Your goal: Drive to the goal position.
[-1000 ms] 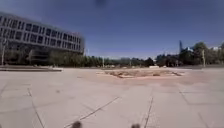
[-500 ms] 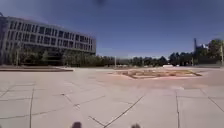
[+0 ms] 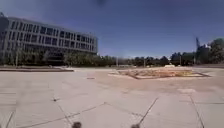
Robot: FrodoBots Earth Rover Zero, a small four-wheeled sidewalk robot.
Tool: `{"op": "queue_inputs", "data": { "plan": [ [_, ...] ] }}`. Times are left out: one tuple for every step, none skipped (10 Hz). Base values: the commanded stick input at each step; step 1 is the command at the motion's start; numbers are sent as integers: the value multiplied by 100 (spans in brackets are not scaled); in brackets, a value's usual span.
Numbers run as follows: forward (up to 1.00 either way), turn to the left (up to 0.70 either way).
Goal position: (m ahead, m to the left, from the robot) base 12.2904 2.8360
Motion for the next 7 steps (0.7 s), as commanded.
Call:
{"op": "queue_inputs", "data": {
  "plan": [
    [85,2],
    [85,2],
    [85,2],
    [85,2],
    [85,2],
    [85,2],
    [85,2]
  ]
}}
